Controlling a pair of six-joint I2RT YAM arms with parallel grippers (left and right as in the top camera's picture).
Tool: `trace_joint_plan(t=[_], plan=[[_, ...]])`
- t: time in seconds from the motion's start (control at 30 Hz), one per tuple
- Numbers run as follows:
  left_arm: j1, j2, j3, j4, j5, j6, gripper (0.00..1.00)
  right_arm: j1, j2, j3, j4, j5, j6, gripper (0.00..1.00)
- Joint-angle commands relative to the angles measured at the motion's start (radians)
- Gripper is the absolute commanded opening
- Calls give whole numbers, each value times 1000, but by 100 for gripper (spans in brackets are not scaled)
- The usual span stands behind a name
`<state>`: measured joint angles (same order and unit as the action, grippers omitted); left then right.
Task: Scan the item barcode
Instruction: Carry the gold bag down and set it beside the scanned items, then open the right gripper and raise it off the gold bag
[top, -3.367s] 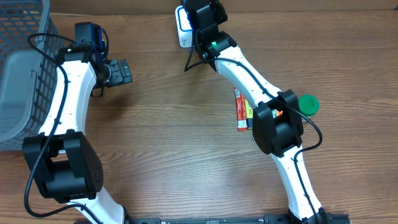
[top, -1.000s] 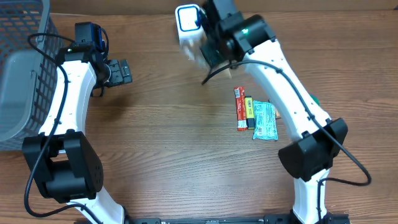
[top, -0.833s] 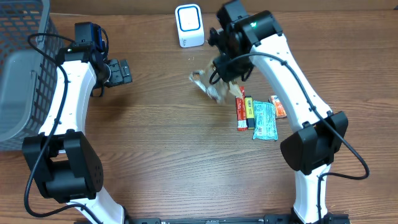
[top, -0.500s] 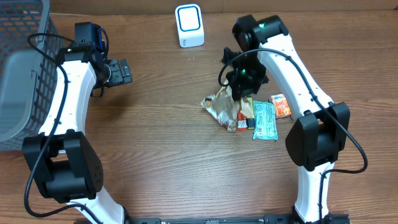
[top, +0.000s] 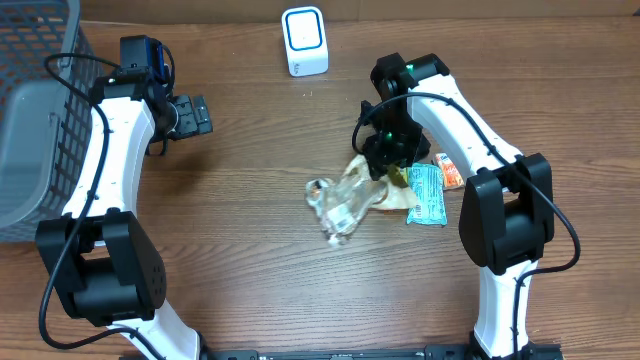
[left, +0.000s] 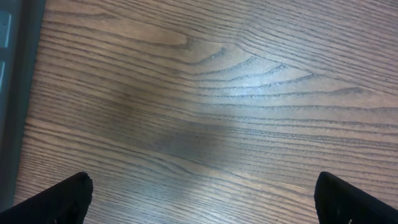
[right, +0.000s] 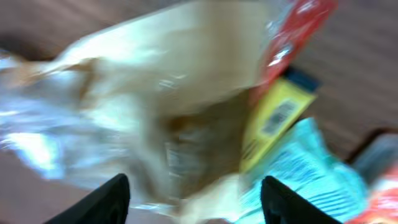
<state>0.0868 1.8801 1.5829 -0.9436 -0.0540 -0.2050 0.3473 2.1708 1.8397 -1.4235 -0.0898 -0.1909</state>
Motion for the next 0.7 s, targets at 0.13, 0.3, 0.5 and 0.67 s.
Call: trace_joint_plan(t=[0.13, 0.3, 0.5, 0.67], plan=[[-3, 11, 16, 3, -5, 18, 100, -3, -1, 2, 115, 227, 151, 100], [-3, 11, 16, 3, -5, 18, 100, -3, -1, 2, 175, 227, 150, 100], [-3, 11, 16, 3, -5, 18, 100, -3, -1, 2, 256, 227, 150, 100], [-3, 11, 16, 3, -5, 18, 100, -3, -1, 2, 312, 227, 150, 100]])
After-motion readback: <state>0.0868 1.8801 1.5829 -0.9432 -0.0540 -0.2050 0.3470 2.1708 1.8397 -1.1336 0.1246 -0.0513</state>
